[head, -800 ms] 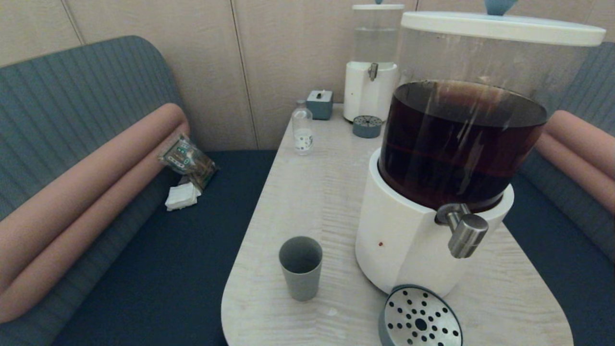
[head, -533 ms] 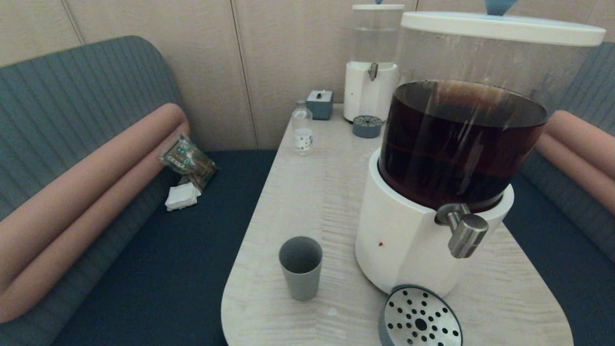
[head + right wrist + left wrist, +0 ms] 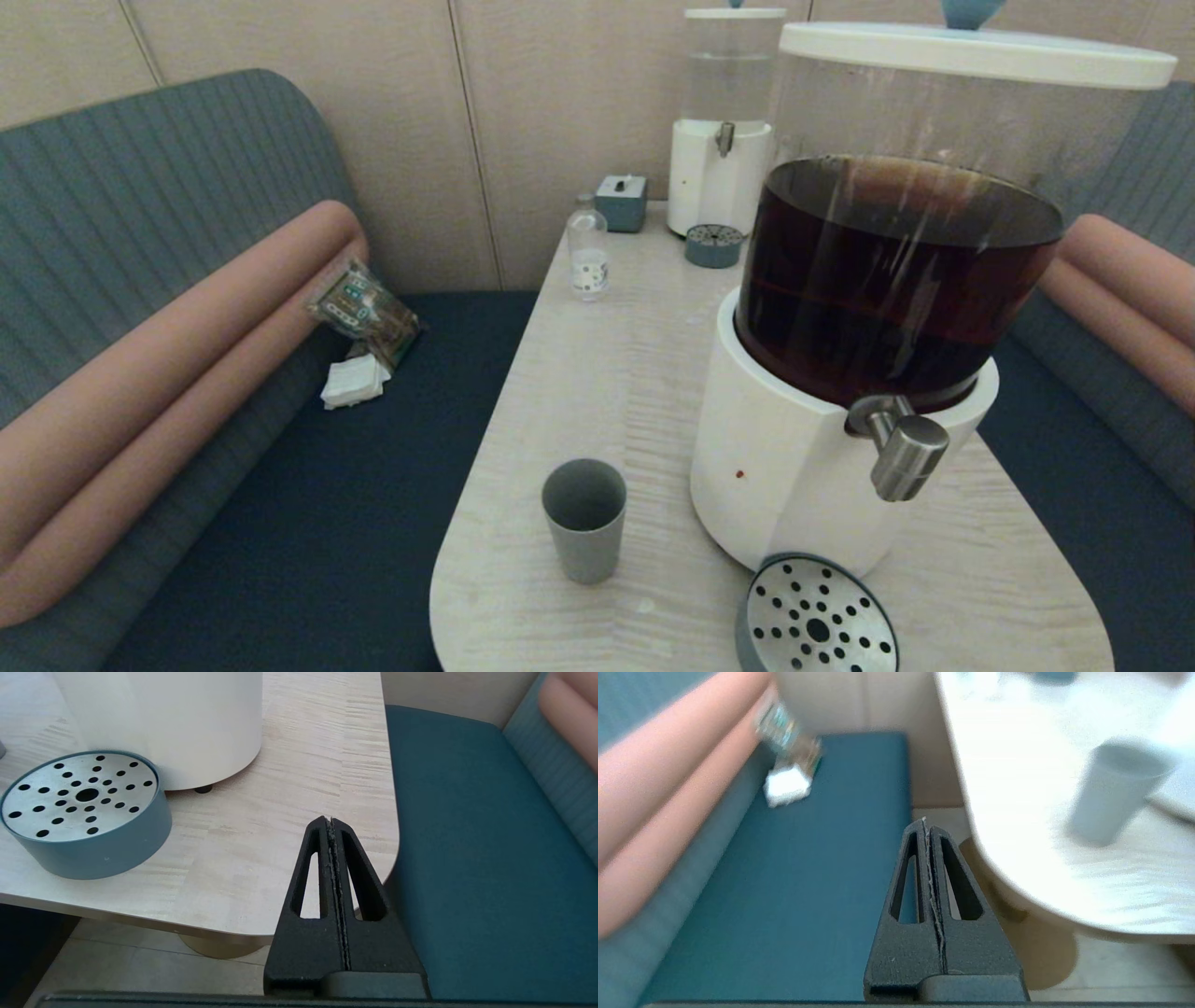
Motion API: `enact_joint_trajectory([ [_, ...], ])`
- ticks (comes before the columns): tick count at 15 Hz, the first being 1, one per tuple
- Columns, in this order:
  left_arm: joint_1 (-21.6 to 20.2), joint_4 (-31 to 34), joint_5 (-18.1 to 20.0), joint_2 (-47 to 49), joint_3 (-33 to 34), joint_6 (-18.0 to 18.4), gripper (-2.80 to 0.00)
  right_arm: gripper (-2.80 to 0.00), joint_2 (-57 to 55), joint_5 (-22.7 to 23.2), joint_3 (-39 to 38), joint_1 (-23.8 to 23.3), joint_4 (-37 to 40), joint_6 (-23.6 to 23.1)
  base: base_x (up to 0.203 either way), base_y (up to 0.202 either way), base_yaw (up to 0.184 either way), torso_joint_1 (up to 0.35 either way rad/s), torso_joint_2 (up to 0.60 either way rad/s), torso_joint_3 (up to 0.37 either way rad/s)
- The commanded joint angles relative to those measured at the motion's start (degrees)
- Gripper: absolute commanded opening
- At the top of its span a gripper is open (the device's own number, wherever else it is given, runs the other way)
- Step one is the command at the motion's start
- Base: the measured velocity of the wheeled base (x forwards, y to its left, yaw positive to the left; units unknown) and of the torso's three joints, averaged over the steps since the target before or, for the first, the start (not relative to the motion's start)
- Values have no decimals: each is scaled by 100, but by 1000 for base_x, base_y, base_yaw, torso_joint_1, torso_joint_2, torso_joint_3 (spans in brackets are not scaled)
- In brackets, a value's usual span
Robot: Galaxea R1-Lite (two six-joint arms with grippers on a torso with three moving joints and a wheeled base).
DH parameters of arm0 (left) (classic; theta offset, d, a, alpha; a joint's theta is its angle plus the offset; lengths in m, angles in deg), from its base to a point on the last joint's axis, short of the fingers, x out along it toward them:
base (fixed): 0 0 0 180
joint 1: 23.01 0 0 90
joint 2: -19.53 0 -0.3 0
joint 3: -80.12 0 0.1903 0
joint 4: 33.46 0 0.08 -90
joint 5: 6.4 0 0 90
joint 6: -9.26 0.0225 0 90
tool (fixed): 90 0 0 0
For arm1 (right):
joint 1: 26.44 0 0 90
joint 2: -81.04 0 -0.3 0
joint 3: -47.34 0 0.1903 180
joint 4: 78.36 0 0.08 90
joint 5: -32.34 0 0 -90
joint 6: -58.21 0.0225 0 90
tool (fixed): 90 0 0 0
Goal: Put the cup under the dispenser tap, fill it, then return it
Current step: Pick up the cup
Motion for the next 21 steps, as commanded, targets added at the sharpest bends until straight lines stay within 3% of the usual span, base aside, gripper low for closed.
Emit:
enact_joint_trajectory([
  [1, 0, 423, 147, 152, -693, -15, -280, -280, 11, 0, -53, 0, -2, -5, 0, 0, 0, 0, 0, 0],
  [3, 0, 600, 365, 684, -1154, -136, -280, -280, 11, 0, -53, 0, 4, -5, 0, 0, 0, 0, 0, 0],
  [7, 39, -224, 540, 1562, -1359, -242, -280, -280, 11, 0, -53, 0, -2, -5, 0, 0, 0, 0, 0, 0],
  [10, 53, -320, 1181, 1811, -1393, -355, -280, -280, 11, 0, -53, 0, -2, -5, 0, 0, 0, 0, 0, 0],
  [12, 53, -519, 1296, 2116, -1408, -364, -280, -280, 11, 0, -53, 0, -10, -14, 0, 0, 0, 0, 0, 0],
  [20, 53, -2695, 2342, 4435, -1282, -602, -280, -280, 11, 0, -53, 0, -10, -31, 0, 0, 0, 0, 0, 0],
  [21, 53, -2961, 2428, 4683, -1227, -609, 0, -280, 11, 7, -53, 0, -10, -31, 0, 0, 0, 0, 0, 0],
])
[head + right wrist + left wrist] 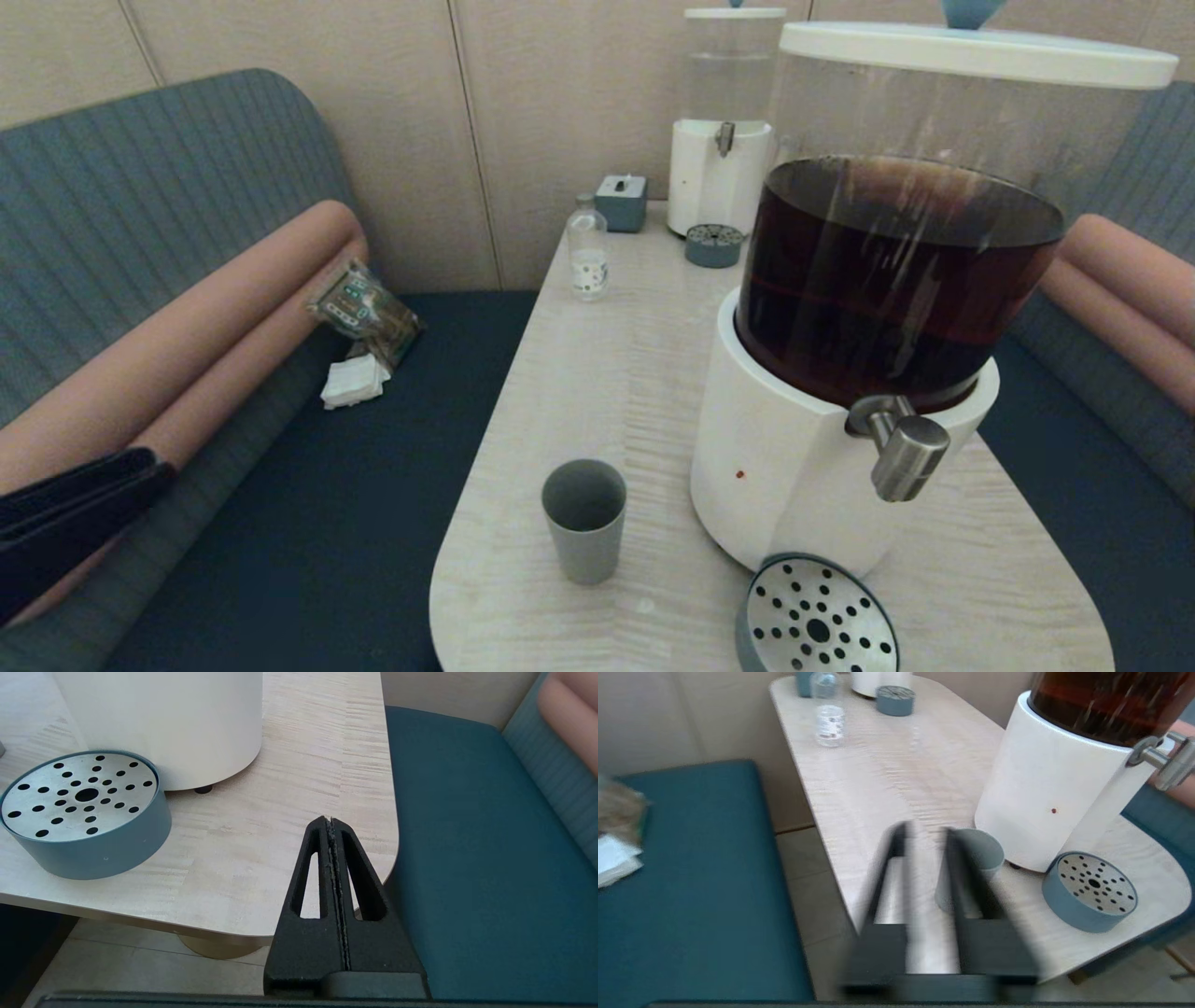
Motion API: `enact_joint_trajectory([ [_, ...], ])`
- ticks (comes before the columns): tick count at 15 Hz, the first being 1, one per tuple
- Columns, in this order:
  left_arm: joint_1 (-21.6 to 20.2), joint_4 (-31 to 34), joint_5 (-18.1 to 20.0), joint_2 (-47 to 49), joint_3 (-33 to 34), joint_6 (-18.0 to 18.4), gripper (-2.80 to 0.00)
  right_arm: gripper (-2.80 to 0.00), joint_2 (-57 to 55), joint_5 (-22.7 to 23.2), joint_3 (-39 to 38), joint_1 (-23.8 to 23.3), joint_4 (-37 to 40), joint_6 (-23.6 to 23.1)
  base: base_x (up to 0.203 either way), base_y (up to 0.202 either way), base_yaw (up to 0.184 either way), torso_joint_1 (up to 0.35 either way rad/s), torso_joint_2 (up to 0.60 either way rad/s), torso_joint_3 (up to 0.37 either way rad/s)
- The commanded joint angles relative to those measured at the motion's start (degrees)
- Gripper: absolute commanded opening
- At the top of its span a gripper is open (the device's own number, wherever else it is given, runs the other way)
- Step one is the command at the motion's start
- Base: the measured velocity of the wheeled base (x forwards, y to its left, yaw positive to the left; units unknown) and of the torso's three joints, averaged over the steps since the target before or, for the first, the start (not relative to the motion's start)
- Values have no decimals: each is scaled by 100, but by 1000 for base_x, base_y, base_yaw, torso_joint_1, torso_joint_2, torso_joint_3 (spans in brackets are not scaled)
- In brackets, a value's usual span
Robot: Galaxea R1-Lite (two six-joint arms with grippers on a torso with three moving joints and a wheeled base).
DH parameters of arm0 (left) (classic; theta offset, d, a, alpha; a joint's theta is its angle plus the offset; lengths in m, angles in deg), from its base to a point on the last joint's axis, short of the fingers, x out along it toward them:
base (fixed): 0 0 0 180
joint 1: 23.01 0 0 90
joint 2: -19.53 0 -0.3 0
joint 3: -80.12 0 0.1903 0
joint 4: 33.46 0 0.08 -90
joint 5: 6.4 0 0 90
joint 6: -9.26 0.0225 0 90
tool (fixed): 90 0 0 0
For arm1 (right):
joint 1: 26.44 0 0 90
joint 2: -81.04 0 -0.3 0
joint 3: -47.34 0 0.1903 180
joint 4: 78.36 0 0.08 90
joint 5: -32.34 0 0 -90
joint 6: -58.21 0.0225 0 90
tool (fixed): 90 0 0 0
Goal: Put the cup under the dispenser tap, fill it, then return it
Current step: Pick up the cup
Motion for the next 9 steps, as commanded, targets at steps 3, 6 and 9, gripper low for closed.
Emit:
enact_joint_trajectory([
  [3, -3, -670, 125, 1255, 16, -226, 0, -280, 11, 1, -53, 0, -2, -8, 0, 0, 0, 0, 0, 0],
  [6, -8, -1556, 8, 1926, -303, -1457, 0, -280, 11, 0, -53, 0, -2, -8, 0, 0, 0, 0, 0, 0],
  [9, -7, -2127, 982, 2098, -156, -1534, 0, -280, 11, 8, -53, 0, -2, 0, 0, 0, 0, 0, 0, 0],
])
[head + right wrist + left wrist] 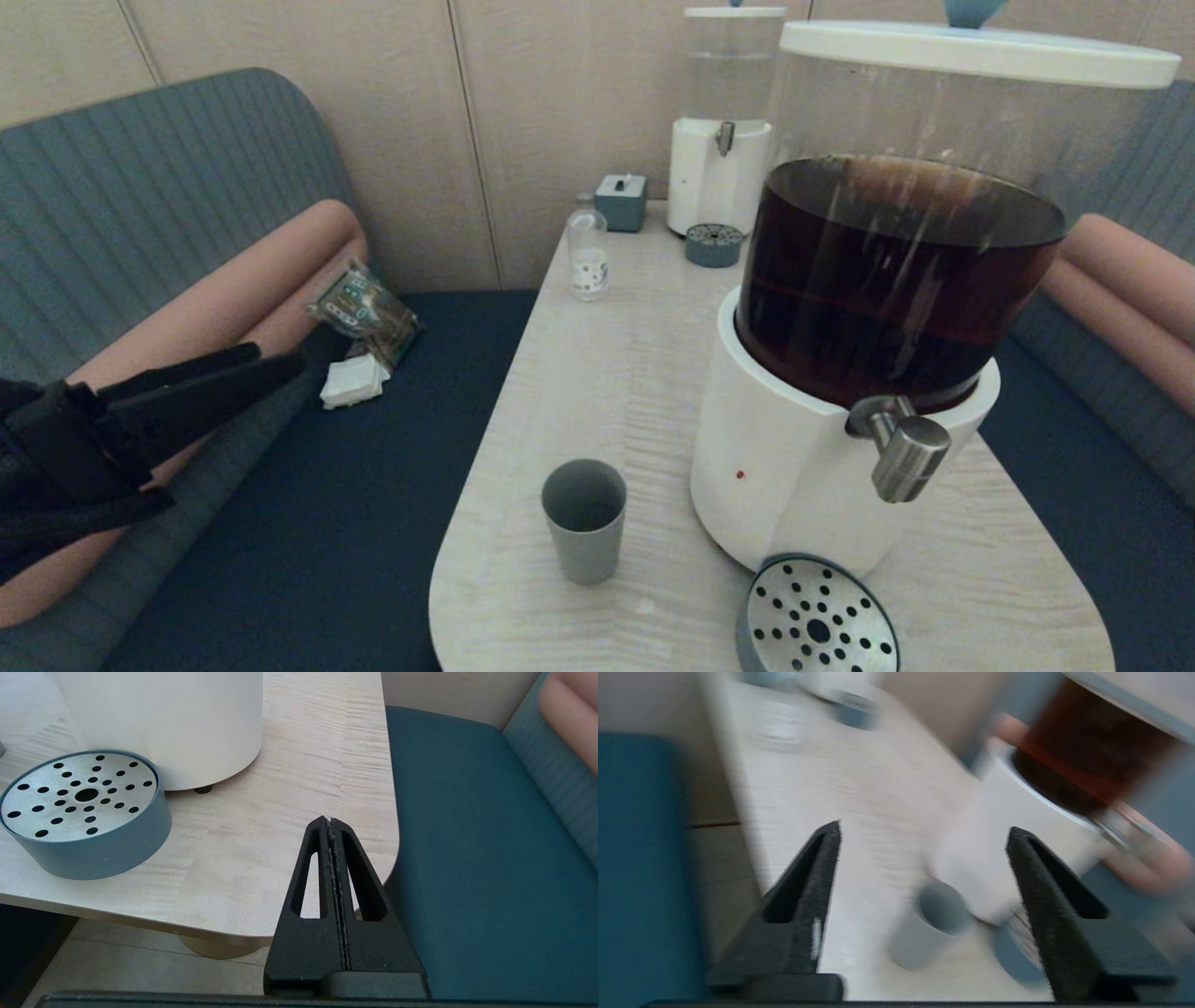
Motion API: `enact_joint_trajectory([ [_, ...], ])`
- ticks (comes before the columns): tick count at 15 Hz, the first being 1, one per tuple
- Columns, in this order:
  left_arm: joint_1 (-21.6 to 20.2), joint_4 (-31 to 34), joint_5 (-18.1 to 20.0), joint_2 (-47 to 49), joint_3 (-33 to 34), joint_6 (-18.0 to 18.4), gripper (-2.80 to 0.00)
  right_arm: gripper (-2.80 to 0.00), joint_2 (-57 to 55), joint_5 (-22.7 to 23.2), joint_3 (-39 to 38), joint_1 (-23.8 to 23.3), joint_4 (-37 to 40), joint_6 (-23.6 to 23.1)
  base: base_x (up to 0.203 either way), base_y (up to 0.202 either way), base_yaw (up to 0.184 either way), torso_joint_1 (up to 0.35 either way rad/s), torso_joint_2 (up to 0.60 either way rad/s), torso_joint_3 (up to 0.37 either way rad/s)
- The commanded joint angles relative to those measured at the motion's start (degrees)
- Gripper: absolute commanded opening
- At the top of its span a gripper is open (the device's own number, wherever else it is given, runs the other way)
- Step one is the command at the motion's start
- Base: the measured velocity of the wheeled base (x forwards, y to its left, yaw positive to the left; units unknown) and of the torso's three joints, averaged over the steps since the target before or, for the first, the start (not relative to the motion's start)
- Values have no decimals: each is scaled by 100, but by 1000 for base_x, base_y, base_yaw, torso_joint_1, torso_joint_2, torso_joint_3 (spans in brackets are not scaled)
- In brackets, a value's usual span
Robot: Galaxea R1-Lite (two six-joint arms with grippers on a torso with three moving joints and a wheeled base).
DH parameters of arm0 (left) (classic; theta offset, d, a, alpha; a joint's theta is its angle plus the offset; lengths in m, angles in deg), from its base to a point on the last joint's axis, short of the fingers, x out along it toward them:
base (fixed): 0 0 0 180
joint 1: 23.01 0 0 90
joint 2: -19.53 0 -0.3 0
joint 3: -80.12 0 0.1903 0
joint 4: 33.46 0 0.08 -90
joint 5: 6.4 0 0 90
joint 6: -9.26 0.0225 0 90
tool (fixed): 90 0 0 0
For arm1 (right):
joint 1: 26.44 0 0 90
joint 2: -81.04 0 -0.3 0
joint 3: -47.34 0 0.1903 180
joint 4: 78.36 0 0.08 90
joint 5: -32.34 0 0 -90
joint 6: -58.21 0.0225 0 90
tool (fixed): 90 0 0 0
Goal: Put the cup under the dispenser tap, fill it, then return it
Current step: Pick up the cup
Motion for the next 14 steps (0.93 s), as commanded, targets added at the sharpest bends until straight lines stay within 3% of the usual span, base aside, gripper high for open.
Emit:
enact_joint_trajectory([
  [1, 1, -279, 824, 221, 121, 83, 0, -280, 11, -3, -53, 0, -2, 0, 0, 0, 0, 0, 0, 0],
  [4, -8, -1037, 2054, 1054, 241, 1201, 0, -280, 11, -3, -53, 0, -2, 9, 0, 0, 0, 0, 0, 0],
  [7, -15, -2370, 2716, 2272, 573, 2386, 0, -280, 11, -3, -53, 0, -2, 9, 0, 0, 0, 0, 0, 0],
  [10, -89, -3691, 3098, 3218, 931, 2697, 0, -280, 11, -3, -53, 0, -2, 9, 0, 0, 0, 0, 0, 0],
  [14, -182, -3981, 3201, 4038, 820, 2811, 0, -280, 11, -3, -53, 0, -2, 9, 0, 0, 0, 0, 0, 0],
])
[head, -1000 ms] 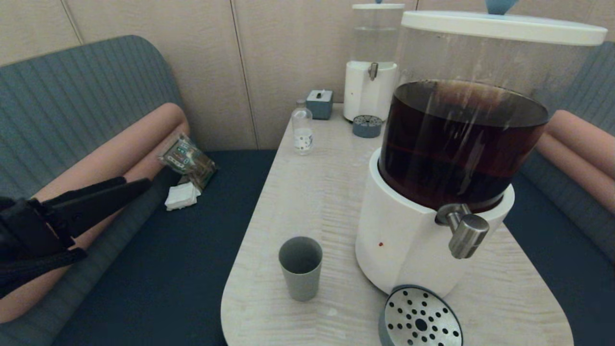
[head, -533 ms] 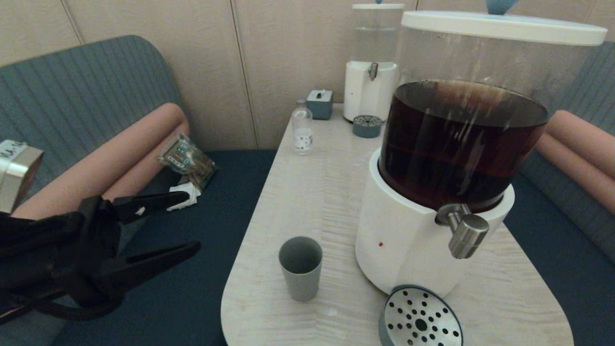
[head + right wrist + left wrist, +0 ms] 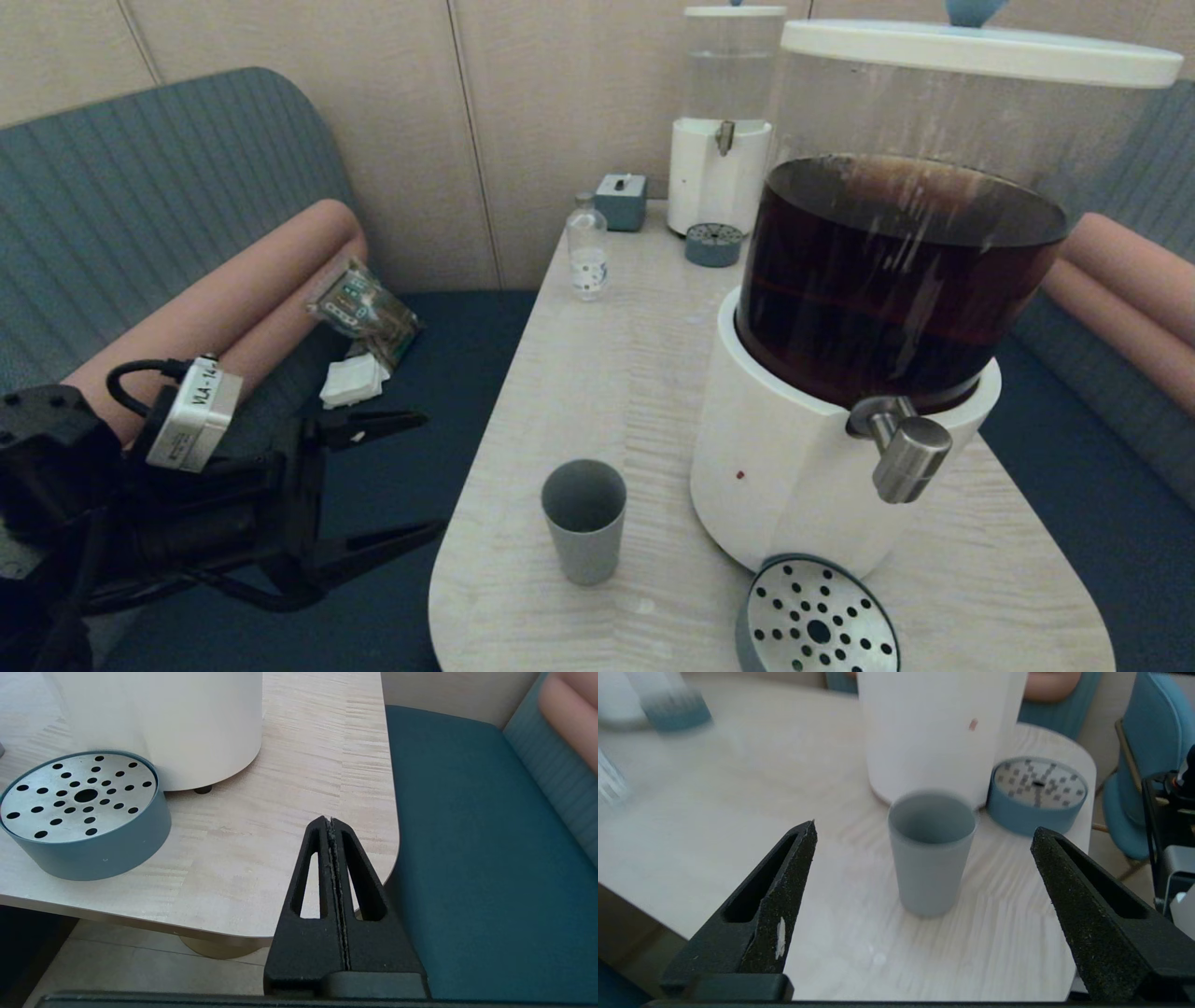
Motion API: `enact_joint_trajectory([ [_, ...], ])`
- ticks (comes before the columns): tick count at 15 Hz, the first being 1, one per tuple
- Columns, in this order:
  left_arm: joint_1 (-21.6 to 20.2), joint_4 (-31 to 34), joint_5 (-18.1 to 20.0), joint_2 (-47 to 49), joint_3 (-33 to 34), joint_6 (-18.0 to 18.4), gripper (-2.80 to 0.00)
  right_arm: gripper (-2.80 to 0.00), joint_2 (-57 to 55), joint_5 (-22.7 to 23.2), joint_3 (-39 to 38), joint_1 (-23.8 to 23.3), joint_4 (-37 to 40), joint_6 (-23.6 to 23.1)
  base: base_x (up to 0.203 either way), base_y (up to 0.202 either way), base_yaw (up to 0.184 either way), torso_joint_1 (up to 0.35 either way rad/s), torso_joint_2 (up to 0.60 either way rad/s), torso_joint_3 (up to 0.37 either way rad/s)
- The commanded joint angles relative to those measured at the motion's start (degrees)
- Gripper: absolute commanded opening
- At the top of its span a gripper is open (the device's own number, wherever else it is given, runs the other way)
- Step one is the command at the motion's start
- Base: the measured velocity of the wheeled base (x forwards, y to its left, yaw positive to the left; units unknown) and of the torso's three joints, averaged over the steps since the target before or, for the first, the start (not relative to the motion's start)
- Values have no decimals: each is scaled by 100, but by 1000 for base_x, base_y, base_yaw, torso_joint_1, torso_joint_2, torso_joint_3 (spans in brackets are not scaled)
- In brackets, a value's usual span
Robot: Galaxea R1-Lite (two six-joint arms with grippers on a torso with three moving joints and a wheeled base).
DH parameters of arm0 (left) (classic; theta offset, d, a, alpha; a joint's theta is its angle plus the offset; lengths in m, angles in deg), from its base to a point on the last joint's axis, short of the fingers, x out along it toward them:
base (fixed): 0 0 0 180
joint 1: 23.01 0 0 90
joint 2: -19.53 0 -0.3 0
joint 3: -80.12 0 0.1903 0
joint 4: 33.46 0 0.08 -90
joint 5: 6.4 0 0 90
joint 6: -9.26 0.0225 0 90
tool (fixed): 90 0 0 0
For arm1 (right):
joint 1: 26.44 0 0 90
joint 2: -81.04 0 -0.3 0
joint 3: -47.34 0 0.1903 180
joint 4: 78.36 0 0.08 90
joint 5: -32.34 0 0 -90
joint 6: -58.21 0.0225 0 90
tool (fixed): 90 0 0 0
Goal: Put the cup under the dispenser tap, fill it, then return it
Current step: Pick up the cup
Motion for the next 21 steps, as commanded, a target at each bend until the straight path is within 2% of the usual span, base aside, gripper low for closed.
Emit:
enact_joint_trajectory([
  [1, -16, -80, 44, 601, -46, 15, 0, -280, 11, 2, -53, 0, -4, -3, 0, 0, 0, 0, 0, 0],
  [9, 69, -83, 572, 1539, -508, 84, 0, -280, 11, 2, -53, 0, -4, -3, 0, 0, 0, 0, 0, 0],
  [15, 591, -45, 577, 2103, -1048, 84, 0, -280, 11, 2, -53, 0, -4, -3, 0, 0, 0, 0, 0, 0],
  [21, 901, -44, 548, 2455, -1134, 93, 0, -280, 11, 2, -53, 0, -4, -3, 0, 0, 0, 0, 0, 0],
])
